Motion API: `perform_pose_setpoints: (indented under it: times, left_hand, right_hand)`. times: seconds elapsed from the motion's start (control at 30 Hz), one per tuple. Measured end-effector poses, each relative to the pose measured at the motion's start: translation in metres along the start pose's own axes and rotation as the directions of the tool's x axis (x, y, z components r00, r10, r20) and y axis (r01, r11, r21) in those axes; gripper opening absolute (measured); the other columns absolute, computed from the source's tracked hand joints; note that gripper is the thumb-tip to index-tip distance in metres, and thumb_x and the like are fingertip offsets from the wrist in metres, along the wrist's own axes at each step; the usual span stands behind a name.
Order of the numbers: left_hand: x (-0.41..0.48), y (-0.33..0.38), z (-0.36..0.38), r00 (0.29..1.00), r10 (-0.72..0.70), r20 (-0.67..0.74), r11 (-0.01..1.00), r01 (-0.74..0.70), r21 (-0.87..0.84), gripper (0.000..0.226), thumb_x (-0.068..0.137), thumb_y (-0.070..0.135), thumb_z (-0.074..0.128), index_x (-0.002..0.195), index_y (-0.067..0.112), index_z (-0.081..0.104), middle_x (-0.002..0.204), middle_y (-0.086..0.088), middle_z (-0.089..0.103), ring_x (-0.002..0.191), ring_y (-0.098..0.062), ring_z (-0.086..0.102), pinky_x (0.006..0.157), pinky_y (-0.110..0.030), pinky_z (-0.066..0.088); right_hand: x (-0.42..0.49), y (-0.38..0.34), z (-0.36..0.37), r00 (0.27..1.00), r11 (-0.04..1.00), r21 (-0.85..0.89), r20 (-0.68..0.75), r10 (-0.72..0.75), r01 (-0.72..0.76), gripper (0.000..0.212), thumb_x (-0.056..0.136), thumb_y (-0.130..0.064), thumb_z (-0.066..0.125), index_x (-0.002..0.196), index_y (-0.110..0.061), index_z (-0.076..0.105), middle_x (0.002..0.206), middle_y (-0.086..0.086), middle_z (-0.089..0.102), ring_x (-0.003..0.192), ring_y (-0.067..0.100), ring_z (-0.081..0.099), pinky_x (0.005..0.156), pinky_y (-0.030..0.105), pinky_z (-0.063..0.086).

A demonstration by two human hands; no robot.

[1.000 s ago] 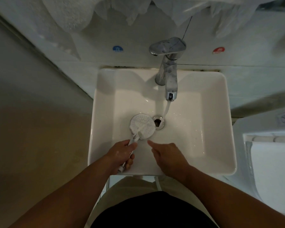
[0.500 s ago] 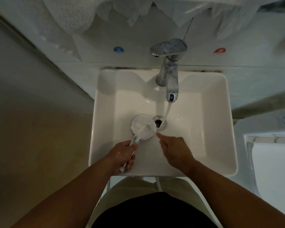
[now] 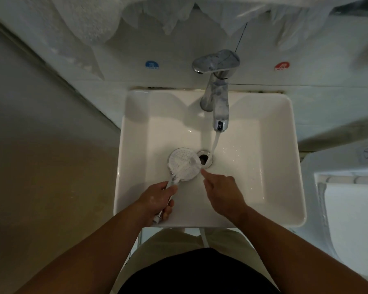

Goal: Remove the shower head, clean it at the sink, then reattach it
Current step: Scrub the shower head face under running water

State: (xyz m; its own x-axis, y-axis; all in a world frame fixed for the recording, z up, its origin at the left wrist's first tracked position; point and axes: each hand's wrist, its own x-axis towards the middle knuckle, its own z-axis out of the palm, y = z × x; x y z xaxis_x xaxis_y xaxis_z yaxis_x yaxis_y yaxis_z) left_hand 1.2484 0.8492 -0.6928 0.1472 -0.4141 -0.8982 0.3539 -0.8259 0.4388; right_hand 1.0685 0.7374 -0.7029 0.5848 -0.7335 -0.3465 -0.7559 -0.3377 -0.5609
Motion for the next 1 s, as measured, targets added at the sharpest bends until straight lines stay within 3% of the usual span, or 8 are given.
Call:
perform_pose_setpoints:
  times: [0.13,0.33,0.4,0.5,0.67,0.77,0.87,1.0]
  left_hand:
    - [0.0,-0.001,-0.001,1.0,0.007,-0.003,1.0,-0.007,0.011,0.027,0.103,0.031,0.055,0.109,0.007,0.065,0.064,-0.007,0.055,0.042,-0.016,0.041,0.045,-0.024,0.034]
    - [0.0,0.0,0.0,1.0,0.003,-0.008,1.0,-0.003,0.014,0.025,0.103,0.032,0.056,0.106,0.008,0.064,0.064,-0.007,0.055,0.042,-0.016,0.041,0.044,-0.023,0.034]
    - [0.0,0.0,0.0,1.0,-0.008,-0.005,1.0,0.008,-0.004,0.023,0.103,0.032,0.056,0.105,0.01,0.065,0.064,-0.007,0.055,0.042,-0.015,0.041,0.043,-0.022,0.034]
    - [-0.001,0.0,0.0,1.0,-0.012,0.002,1.0,0.012,-0.016,0.022,0.103,0.031,0.056,0.103,0.012,0.067,0.065,-0.008,0.054,0.042,-0.015,0.041,0.042,-0.021,0.034]
    - [-0.002,0.0,0.0,1.0,-0.001,-0.006,1.0,0.001,0.0,0.021,0.104,0.03,0.055,0.103,0.011,0.064,0.064,-0.007,0.054,0.042,-0.015,0.04,0.043,-0.022,0.033]
    - [-0.002,0.0,0.0,1.0,0.002,0.003,1.0,-0.002,-0.001,0.021,0.103,0.03,0.056,0.105,0.01,0.064,0.064,-0.008,0.053,0.042,-0.015,0.041,0.042,-0.021,0.033]
    - [-0.003,0.0,0.0,1.0,0.001,0.008,1.0,-0.001,-0.003,0.021,0.103,0.03,0.056,0.103,0.011,0.066,0.065,-0.008,0.053,0.043,-0.015,0.04,0.043,-0.022,0.033]
    - [-0.003,0.001,0.001,1.0,-0.004,0.001,1.0,0.004,-0.007,0.021,0.103,0.031,0.056,0.104,0.012,0.065,0.065,-0.008,0.054,0.043,-0.016,0.04,0.044,-0.023,0.033]
  right_hand:
    - [-0.022,-0.01,0.004,0.983,0.993,-0.029,0.147,-0.108,0.113,0.042,0.106,-0.033,0.042,0.147,-0.029,0.049,0.097,0.004,0.076,0.07,0.012,0.065,0.072,0.031,0.057]
    - [0.003,0.008,-0.003,1.0,0.999,-0.048,-0.02,0.014,-0.015,0.04,0.106,-0.03,0.04,0.145,-0.026,0.052,0.088,0.004,0.076,0.062,0.014,0.064,0.066,0.033,0.059]
    - [-0.007,-0.004,0.002,0.998,0.999,-0.025,0.05,-0.035,0.037,0.041,0.106,-0.029,0.042,0.146,-0.025,0.051,0.091,0.006,0.077,0.062,0.01,0.062,0.065,0.025,0.054]
    - [-0.021,-0.017,0.004,0.981,0.991,-0.048,0.155,-0.115,0.124,0.042,0.107,-0.031,0.041,0.148,-0.027,0.048,0.105,0.006,0.076,0.072,0.01,0.061,0.072,0.024,0.051]
    - [0.008,0.011,-0.007,0.998,0.998,-0.021,-0.037,0.053,-0.054,0.04,0.105,-0.031,0.041,0.144,-0.028,0.053,0.092,0.008,0.077,0.068,0.02,0.066,0.069,0.038,0.059]
    - [-0.002,0.002,-0.002,1.0,1.0,-0.014,0.022,0.005,-0.004,0.041,0.105,-0.029,0.042,0.145,-0.027,0.051,0.088,0.008,0.076,0.062,0.014,0.063,0.062,0.028,0.052]
    - [-0.017,-0.012,0.002,0.985,0.992,-0.056,0.138,-0.105,0.114,0.041,0.107,-0.03,0.042,0.147,-0.027,0.049,0.101,0.007,0.077,0.065,0.007,0.056,0.067,0.022,0.042]
    - [-0.001,0.008,-0.005,0.999,0.999,-0.037,0.032,-0.001,0.003,0.041,0.106,-0.031,0.039,0.146,-0.028,0.051,0.093,0.005,0.076,0.066,0.013,0.063,0.07,0.034,0.057]
